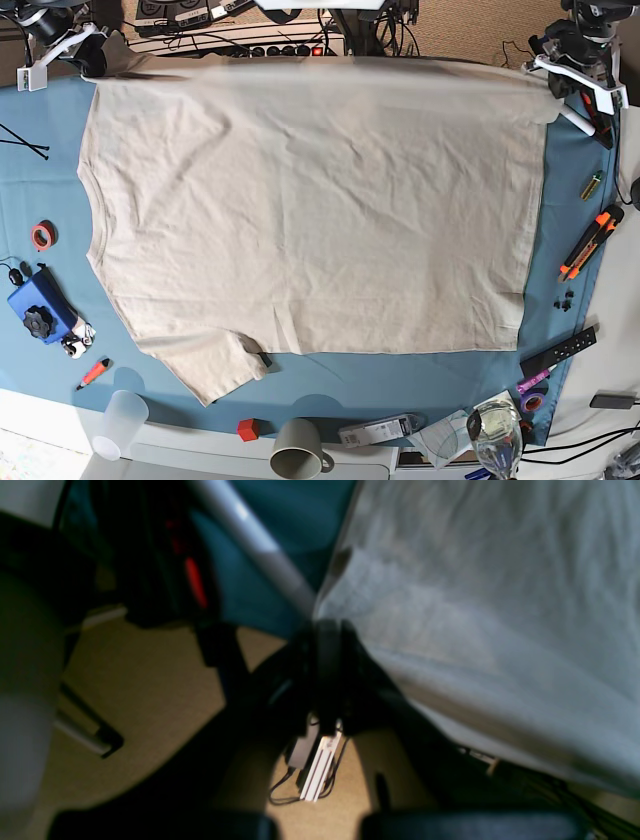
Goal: Fold the T-shirt properly
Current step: 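Lift both shoulder corners and fold them over toward the hem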
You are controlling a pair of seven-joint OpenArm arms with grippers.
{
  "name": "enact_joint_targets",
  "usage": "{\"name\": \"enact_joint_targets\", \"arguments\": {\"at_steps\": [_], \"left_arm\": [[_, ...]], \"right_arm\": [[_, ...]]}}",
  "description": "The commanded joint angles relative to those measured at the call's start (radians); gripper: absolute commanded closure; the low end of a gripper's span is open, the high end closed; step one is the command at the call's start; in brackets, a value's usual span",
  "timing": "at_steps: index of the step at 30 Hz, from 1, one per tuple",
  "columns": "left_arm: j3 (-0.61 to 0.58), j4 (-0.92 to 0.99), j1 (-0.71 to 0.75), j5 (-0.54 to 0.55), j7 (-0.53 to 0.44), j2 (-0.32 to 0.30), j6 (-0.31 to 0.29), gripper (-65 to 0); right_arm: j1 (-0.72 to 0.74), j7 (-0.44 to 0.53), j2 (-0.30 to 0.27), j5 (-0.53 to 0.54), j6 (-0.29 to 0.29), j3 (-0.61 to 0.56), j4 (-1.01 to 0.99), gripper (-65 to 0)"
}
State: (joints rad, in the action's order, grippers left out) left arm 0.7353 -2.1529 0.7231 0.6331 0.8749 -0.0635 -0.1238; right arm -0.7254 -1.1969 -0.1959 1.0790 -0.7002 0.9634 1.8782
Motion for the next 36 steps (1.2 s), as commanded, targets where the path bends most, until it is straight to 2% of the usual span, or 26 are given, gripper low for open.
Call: {"name": "enact_joint_targets", "arguments": {"at_steps": [1, 6, 9, 15, 20, 30, 36], "left_arm": [[0.008, -0.027, 0.011, 0.010, -0.019, -0.002, 0.003, 0.0], [0.008, -0.034, 0.018, 0.015, -0.024, 0.002, 0.003, 0.0], [0.008, -0.034, 0.020, 0.014, -0.058, 0.002, 0.002, 0.0], [0.008, -0.034, 0.029, -0.039, -0.051, -0.001, -0.008, 0.0], [0.006, -0.034, 0.027, -0.039, -0.052, -0.001, -0.008, 0.0], [0.006, -0.033, 0.007, -0.057, -0.063, -0.001, -0.008, 0.0], [0.006, -0.027, -0.009, -0.058, -0.074, -0.001, -0.009, 0.0]], "right_arm": [[-0.008, 0.023, -0.014, 0.013, 0.002, 0.014, 0.014, 0.0], [-0.008, 0.027, -0.015, 0.018, 0.002, 0.014, 0.014, 0.0], [-0.006, 0.027, -0.015, 0.043, 0.002, 0.014, 0.014, 0.0], [0.021, 0.025, -0.015, 0.044, 0.002, 0.014, 0.014, 0.0], [0.067, 0.022, -0.019, -0.006, 0.002, 0.012, 0.014, 0.0], [0.107, 0.022, -0.037, -0.039, 0.007, 0.005, 0.014, 0.0], [0.130, 0.044, -0.037, -0.117, 0.029, -0.097, 0.014, 0.0]]}}
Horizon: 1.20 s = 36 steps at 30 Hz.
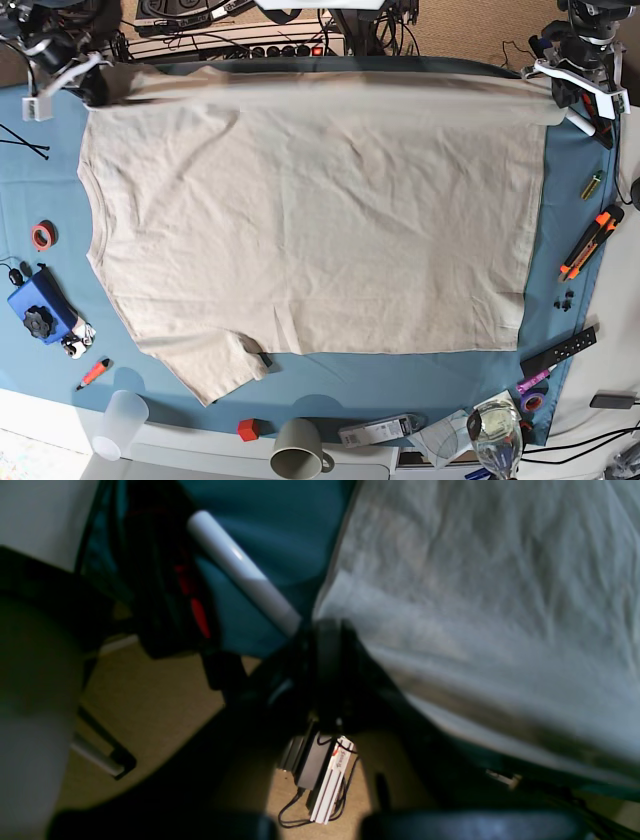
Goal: Fold the T-shirt properly
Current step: 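Lift both shoulder corners and fold them over toward the hem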
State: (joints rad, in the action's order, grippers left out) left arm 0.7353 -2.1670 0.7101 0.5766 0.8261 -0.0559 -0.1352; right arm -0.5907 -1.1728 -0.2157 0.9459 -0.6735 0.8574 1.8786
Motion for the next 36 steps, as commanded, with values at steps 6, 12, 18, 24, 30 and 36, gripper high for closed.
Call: {"name": "enact_joint_targets", "arguments": {"at_steps": [6, 12, 18, 24, 30, 36], "left_arm": [[0.006, 0.010, -0.019, -0.042, -0.051, -0.011, 0.003, 0.0], [0.006, 0.010, -0.040, -0.043, -0.067, -0.028, 0.003, 0.0], [-0.044, 0.010, -0.040, -0.077, -0.065, -0.028, 0.003, 0.0], [-0.221, 0.010, -0.046, -0.292, -0.181, -0.027, 0.021, 0.0], [-0.270, 0.010, -0.093, -0.401, -0.207, -0.028, 0.157, 0.0], [-0.270, 0.010, -0.125, -0.369, -0.214, -0.029, 0.160, 0.0]], "right_arm": [[0.040, 0.048, -0.018, -0.046, 0.008, -0.040, 0.014, 0.0], [0.101, 0.044, -0.018, -0.047, 0.009, -0.040, 0.014, 0.0], [0.109, 0.044, -0.017, -0.050, 0.009, -0.040, 0.014, 0.0], [0.109, 0.048, -0.017, -0.049, 0.009, -0.040, 0.014, 0.0], [0.118, 0.080, -0.018, -0.050, 0.008, -0.040, 0.014, 0.0], [0.185, 0.073, -0.018, -0.056, 0.008, -0.040, 0.014, 0.0]]}}
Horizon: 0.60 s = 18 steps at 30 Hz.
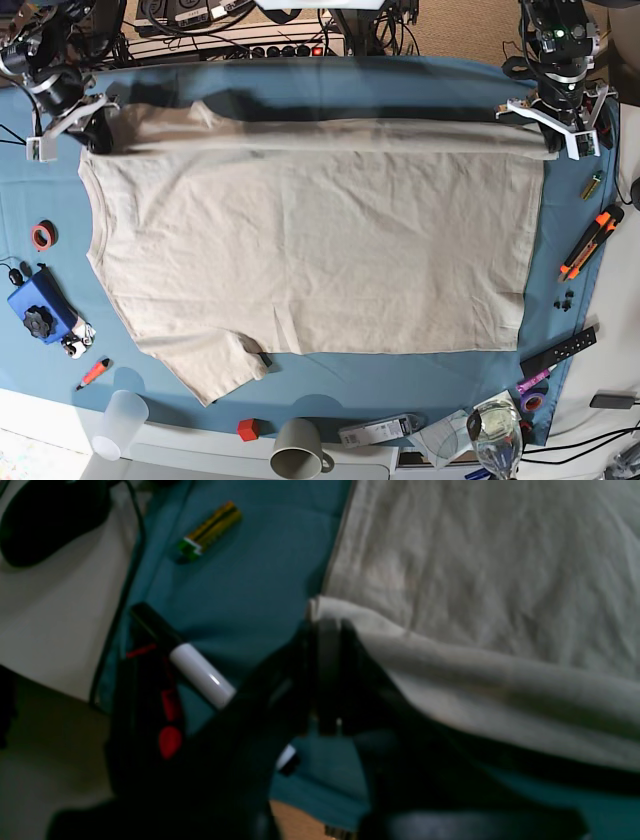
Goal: Fold the T-shirt properly
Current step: 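Lift both shoulder corners and fold them over toward the hem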
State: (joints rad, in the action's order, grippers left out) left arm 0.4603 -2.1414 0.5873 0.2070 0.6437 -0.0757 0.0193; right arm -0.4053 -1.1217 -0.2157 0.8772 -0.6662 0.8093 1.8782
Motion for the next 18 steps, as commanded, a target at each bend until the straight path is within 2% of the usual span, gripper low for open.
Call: {"name": "enact_joint_targets", "arguments": {"at_steps": [1, 5, 10, 13, 18], "left_arm": [[0.005, -0.016, -0.003, 0.007, -0.034, -0.010, 0.002, 0.0], [0.004, -0.016, -0.009, 0.006, -0.043, -0.040, -0.018, 0.0], [0.005, -0.015, -0.010, 0.006, -0.063, -0.089, -0.019, 0.0], [0.004, -0.001, -0.029, 0.007, -0.061, -0.095, -0.019, 0.0], [0.003, 0.058, -0.062, 0.032, -0.061, -0.094, -0.019, 0.0]], "right_arm": [[0.013, 0.023, -0.018, 0.000, 0.001, 0.008, 0.014, 0.0], [0.043, 0.025, -0.021, -0.038, 0.003, 0.008, 0.013, 0.0], [0.043, 0.046, -0.072, -0.067, 0.006, -0.008, 0.013, 0.0], [0.051, 0.056, -0.092, -0.091, 0.024, -0.017, 0.013, 0.0], [0.074, 0.060, -0.092, -0.106, 0.035, -0.019, 0.013, 0.0]]}}
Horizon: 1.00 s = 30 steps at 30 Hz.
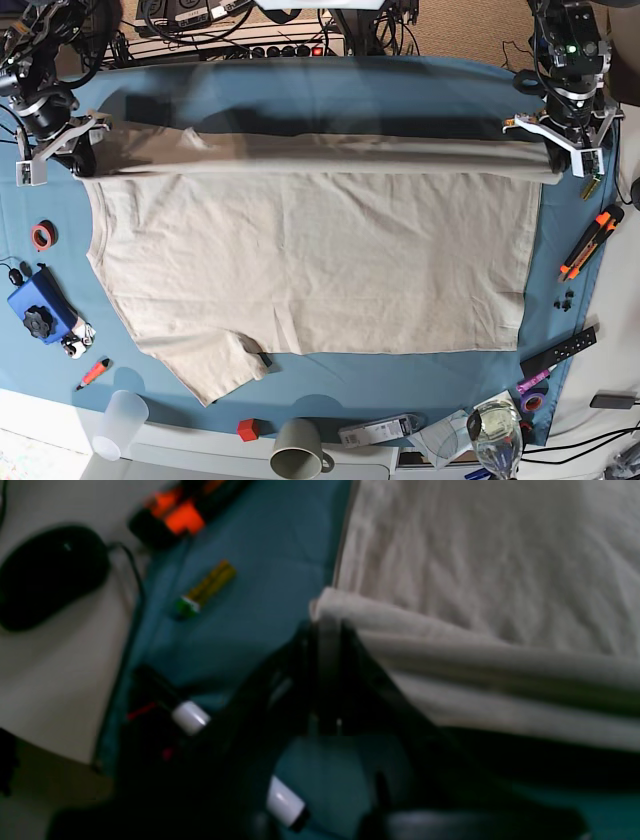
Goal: Fold the T-shirt properly
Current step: 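Lift both shoulder corners and fold them over toward the hem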
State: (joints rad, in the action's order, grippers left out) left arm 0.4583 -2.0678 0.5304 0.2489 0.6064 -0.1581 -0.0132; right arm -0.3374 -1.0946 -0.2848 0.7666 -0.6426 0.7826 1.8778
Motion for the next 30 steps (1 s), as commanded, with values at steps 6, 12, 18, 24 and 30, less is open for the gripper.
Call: {"name": "enact_joint_targets", "arguments": {"at_steps": [6, 12, 18, 24, 30], "left_arm": [[0.003, 0.040, -0.063, -0.009, -0.024, -0.015, 0.013, 0.0], [0.002, 0.048, -0.098, -0.010, -0.024, -0.025, 0.017, 0.0], [0.002, 0.084, -0.125, -0.009, -0.032, -0.025, 0.013, 0.0], [0.002, 0.198, -0.197, 0.024, -0.031, -0.025, -0.039, 0.0], [0.002, 0.236, -0.252, 0.024, -0.031, -0.025, -0.081, 0.0]], "right_arm": [[0.025, 0.056, -0.023, -0.016, 0.011, 0.006, 0.012, 0.0], [0.057, 0.098, -0.023, -0.105, 0.012, -0.082, 0.012, 0.0], [0.130, 0.130, -0.023, -0.259, 0.067, -0.194, 0.012, 0.0], [0.167, 0.176, -0.023, -0.350, 0.095, -0.240, 0.011, 0.0], [0.224, 0.198, -0.023, -0.356, 0.101, -0.240, -0.096, 0.0]]}}
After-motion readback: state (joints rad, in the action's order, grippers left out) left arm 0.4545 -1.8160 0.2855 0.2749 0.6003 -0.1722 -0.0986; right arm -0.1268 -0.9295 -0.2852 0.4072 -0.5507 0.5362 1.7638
